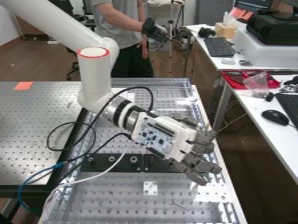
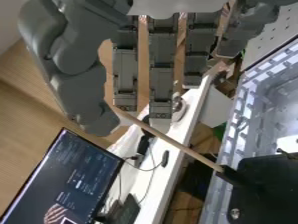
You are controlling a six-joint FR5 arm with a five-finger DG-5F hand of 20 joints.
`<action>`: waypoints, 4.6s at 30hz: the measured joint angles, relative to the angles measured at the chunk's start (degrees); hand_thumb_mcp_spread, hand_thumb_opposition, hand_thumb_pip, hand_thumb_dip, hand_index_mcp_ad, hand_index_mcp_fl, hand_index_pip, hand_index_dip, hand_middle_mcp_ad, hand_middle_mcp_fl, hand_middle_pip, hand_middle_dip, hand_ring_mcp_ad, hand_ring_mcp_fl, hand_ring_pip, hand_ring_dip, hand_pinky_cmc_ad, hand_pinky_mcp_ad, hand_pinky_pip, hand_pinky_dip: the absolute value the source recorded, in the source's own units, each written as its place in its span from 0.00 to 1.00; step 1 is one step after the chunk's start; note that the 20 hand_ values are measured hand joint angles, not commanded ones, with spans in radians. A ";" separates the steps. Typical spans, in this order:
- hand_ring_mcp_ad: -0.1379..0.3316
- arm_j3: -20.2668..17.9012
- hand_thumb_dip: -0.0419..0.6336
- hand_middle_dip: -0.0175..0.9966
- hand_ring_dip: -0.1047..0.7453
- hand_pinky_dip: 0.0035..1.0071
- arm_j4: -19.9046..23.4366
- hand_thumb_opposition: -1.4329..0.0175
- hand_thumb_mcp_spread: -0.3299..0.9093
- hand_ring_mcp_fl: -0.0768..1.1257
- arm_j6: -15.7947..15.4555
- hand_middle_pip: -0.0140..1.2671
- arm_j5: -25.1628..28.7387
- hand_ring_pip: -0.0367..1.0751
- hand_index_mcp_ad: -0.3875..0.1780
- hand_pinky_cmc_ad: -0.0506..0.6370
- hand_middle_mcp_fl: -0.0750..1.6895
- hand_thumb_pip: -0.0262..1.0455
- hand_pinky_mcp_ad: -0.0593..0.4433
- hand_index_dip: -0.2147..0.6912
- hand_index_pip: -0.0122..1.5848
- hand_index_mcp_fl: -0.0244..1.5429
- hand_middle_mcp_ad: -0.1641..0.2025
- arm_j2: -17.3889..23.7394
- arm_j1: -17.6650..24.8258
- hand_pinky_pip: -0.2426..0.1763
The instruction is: Grab the chopstick and place it in the clear container
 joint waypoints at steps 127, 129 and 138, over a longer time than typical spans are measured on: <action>0.44 1.02 0.52 0.60 0.62 0.18 0.15 0.38 0.67 0.44 -6.03 0.33 1.82 0.10 0.51 0.48 0.57 0.65 0.58 0.26 0.54 0.42 0.57 -0.19 -0.19 0.52; 0.44 0.90 0.52 0.60 0.62 0.18 0.11 0.38 0.67 0.43 -5.66 0.33 1.54 0.10 0.51 0.48 0.57 0.65 0.58 0.25 0.55 0.42 0.57 -0.14 -0.15 0.52; 0.45 0.26 0.52 0.61 0.63 0.19 0.55 0.39 0.65 0.30 -3.02 0.29 0.37 0.10 0.51 0.46 0.43 0.66 0.58 0.24 0.56 0.35 0.57 0.17 -0.35 0.50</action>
